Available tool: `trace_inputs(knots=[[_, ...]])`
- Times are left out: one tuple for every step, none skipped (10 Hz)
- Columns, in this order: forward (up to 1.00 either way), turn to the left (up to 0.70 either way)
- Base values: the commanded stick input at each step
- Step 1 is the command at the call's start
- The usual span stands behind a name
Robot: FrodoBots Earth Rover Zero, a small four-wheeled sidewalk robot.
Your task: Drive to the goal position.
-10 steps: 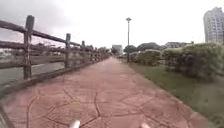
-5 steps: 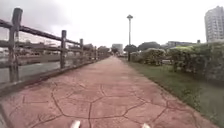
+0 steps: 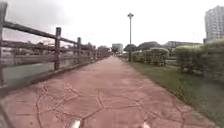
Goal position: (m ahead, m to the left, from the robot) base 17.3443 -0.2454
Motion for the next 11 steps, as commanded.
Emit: trace_inputs(knots=[[0.7,0.0],[0.7,0.0],[0.7,0.0],[0.7,0.0],[0.7,0.0],[0.7,0.0],[0.7,0.0],[0.7,0.0],[0.7,0.0],[0.7,0.0],[0.7,0.0]])
